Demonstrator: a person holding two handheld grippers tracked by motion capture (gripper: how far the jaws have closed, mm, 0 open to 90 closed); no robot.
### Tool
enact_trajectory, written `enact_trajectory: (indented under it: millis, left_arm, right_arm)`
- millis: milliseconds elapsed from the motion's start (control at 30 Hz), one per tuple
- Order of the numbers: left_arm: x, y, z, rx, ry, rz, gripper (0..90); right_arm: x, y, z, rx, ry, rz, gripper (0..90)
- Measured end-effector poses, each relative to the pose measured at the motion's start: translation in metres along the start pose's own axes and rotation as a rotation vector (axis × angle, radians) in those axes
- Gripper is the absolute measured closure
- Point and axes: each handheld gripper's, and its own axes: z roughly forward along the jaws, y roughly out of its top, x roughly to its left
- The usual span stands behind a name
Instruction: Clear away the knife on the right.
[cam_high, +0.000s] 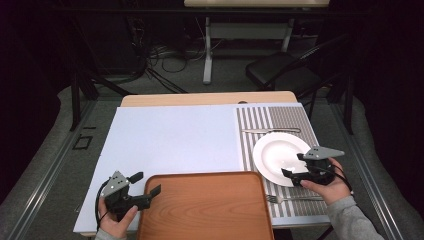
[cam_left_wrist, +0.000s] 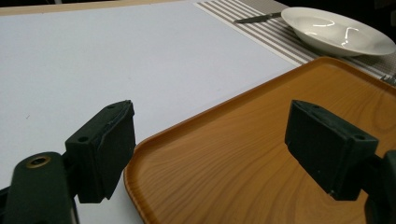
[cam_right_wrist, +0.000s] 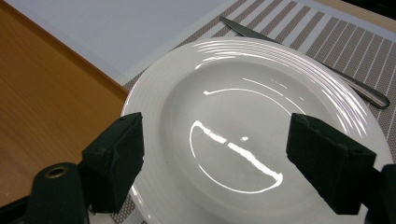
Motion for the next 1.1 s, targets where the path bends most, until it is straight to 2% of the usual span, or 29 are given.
enact_trajectory:
  millis: [167,267,367,667,733,833,900,933,967,1000,1067,1100]
  left_arm:
    - [-0.001,0.0,-0.002,-0.005,0.0,0.009,16.4]
    - [-0.001,-0.001,-0.002,-0.008,-0.003,0.008,16.4]
    - [-0.002,-0.001,-0.002,-0.002,-0.004,0.006,16.5]
    - [0.0,-0.003,-0.002,0.006,-0.001,0.009,16.5]
    - [0.0,-0.003,-0.002,0.011,0.002,0.008,16.5]
    - [0.0,-0.003,-0.002,0.011,0.001,0.011,16.5]
    - [0.0,-0.003,-0.002,0.012,0.001,0.012,16.8]
    - [0.0,-0.003,-0.002,0.012,0.0,0.012,16.9]
    - [0.0,-0.003,-0.002,0.012,0.0,0.012,16.9]
    - [0.0,-0.003,-0.002,0.012,0.0,0.013,16.9]
    - [0.0,-0.003,-0.002,0.014,0.0,0.011,16.9]
    - [0.0,-0.003,-0.002,0.016,0.002,0.012,16.9]
  right_arm:
    - [-0.007,0.013,0.014,0.032,0.017,0.033,18.8]
    - [-0.01,0.019,0.021,0.043,0.022,0.033,19.7]
    - [-0.019,0.033,0.034,0.058,0.023,0.042,20.0]
    - [-0.035,0.056,0.056,0.088,-0.011,0.058,21.1]
    - [-0.041,0.062,0.063,0.084,-0.011,0.091,21.4]
    - [-0.046,0.068,0.07,0.105,-0.022,0.09,21.1]
    - [-0.051,0.071,0.074,0.088,-0.023,0.115,21.7]
    - [-0.053,0.073,0.076,0.096,-0.026,0.123,21.5]
    - [-0.053,0.073,0.076,0.096,-0.026,0.123,21.5]
    - [-0.056,0.078,0.08,0.111,-0.047,0.105,21.5]
    - [-0.059,0.082,0.084,0.101,-0.048,0.112,21.6]
    - [-0.061,0.084,0.086,0.116,-0.05,0.111,21.5]
